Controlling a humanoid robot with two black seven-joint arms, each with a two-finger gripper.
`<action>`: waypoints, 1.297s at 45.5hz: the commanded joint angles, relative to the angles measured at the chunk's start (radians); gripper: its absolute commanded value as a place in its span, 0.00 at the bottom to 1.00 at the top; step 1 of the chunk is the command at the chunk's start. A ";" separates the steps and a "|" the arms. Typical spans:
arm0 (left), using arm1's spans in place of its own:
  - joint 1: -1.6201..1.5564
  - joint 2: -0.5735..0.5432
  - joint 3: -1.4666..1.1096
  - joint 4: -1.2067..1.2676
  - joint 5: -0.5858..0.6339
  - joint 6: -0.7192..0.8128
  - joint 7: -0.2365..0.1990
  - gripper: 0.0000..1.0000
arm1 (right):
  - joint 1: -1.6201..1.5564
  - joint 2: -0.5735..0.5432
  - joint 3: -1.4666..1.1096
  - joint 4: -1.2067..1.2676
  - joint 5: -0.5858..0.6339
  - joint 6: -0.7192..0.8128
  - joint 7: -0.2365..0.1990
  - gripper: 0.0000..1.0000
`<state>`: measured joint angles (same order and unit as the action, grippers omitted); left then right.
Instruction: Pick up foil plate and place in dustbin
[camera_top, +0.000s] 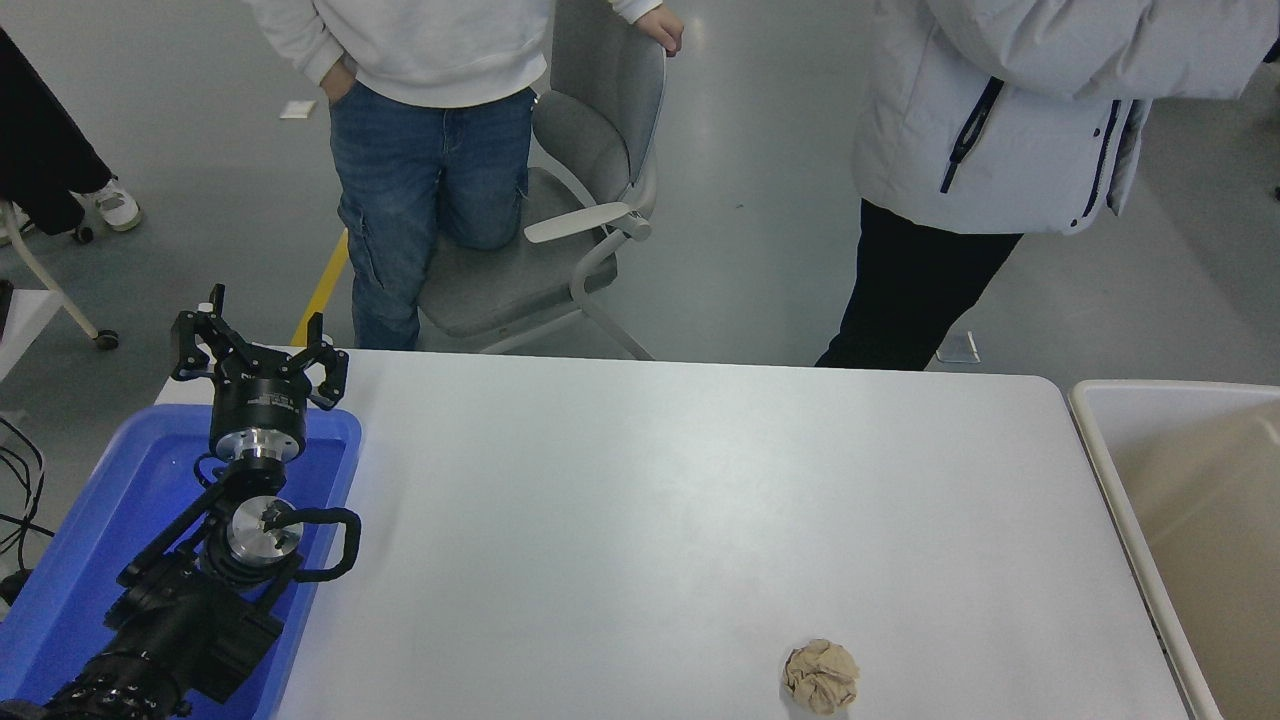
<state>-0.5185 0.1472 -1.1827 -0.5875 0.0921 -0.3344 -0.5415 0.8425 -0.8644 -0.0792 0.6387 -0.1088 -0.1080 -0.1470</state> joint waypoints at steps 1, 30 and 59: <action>0.000 0.000 0.000 0.000 0.000 0.000 0.000 0.99 | 0.096 -0.166 0.139 0.347 -0.092 0.008 0.000 1.00; 0.000 0.000 0.000 0.000 0.000 0.000 0.000 0.99 | 0.213 -0.593 0.104 0.915 -0.623 0.350 -0.008 1.00; 0.000 0.000 0.000 0.000 0.000 -0.002 0.000 0.99 | 0.213 -0.843 0.139 0.903 -0.635 0.481 0.041 1.00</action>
<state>-0.5185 0.1473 -1.1827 -0.5875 0.0921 -0.3344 -0.5415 1.0547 -1.6551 0.0491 1.5478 -0.7424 0.3573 -0.1217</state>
